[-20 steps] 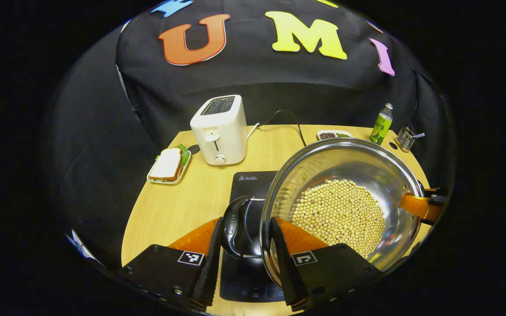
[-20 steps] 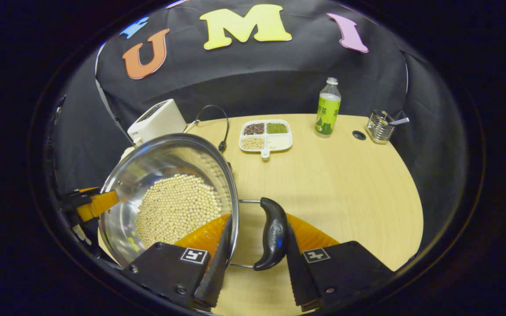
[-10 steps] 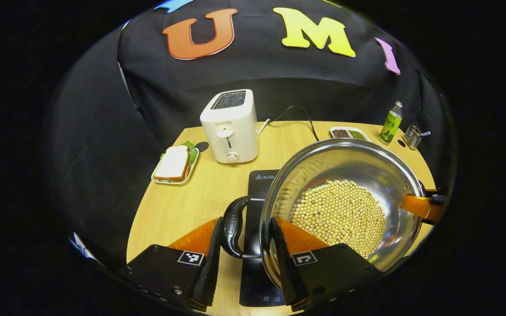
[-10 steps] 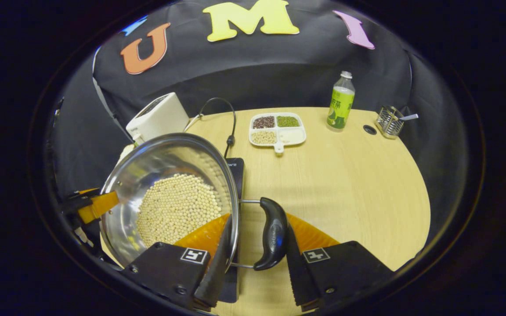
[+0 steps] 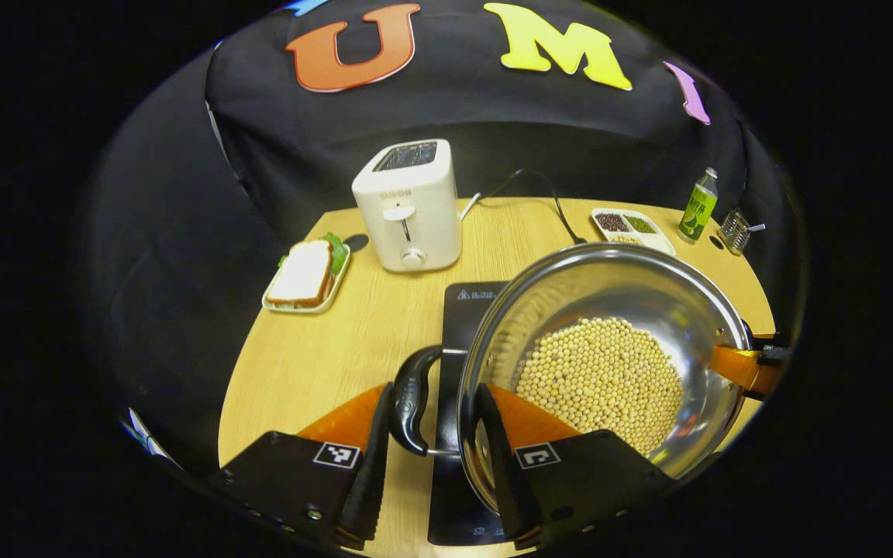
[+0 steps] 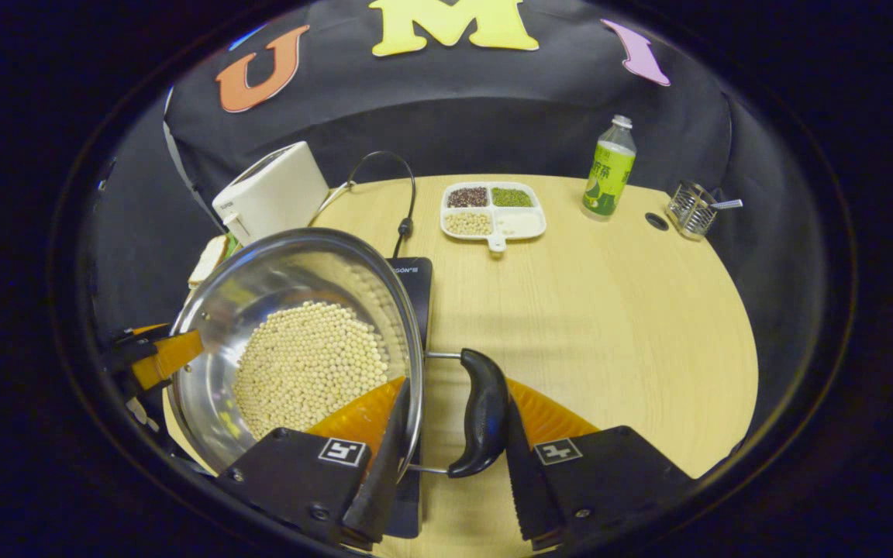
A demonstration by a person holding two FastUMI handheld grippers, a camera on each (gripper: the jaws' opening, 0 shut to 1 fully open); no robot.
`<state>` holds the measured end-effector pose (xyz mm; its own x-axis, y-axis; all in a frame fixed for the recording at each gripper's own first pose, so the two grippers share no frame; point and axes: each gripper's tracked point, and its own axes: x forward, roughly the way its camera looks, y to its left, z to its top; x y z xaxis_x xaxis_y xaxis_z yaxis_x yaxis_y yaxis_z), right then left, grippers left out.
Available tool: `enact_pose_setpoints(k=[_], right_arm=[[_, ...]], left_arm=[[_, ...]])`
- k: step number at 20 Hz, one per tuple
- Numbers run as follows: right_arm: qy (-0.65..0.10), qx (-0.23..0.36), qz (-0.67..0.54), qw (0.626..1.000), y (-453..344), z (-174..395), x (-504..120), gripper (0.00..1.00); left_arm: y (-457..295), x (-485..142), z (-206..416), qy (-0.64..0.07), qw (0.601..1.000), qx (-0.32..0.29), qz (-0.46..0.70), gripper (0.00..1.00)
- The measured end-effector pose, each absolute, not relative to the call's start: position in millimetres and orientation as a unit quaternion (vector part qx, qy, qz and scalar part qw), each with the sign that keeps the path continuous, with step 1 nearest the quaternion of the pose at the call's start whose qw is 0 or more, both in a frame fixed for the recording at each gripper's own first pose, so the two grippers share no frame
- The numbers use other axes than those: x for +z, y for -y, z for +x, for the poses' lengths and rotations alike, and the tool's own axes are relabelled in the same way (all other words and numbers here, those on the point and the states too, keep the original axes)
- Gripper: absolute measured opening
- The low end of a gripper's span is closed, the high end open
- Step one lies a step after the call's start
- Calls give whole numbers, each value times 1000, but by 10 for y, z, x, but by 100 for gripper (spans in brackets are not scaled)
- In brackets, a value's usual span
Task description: First push the handle of the pot to place it horizontally, then grasp the pot with both hands and set it on the induction cooktop.
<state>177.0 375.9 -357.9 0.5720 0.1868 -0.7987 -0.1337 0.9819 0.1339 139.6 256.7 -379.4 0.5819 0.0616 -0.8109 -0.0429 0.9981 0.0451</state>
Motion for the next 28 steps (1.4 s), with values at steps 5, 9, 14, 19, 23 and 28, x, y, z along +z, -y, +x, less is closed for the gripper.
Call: enact_pose_setpoints(k=[5, 9, 14, 19, 23, 28], right_arm=[[-447, 101, 29, 888, -3803, 1823, -3607, 63], [-428, 108, 6, 898, -3797, 1829, -3616, 64], [-426, 105, 9, 899, -3798, 1834, -3628, 64], [-421, 102, 14, 901, -3794, 1846, -3625, 64], [-415, 108, 21, 903, -3799, 1849, -3615, 66], [-381, 116, 12, 917, -3735, 1897, -3549, 83]], left_arm=[[-2618, -3785, 1382, -449, 893, 36, 8, 58], [-2617, -3801, 1391, -424, 905, 42, 18, 59], [-2608, -3801, 1368, -420, 906, 46, 14, 59], [-2602, -3798, 1371, -421, 906, 46, 18, 61], [-2606, -3794, 1359, -421, 906, 43, 19, 61], [-2577, -3753, 1350, -400, 916, 30, 20, 68]])
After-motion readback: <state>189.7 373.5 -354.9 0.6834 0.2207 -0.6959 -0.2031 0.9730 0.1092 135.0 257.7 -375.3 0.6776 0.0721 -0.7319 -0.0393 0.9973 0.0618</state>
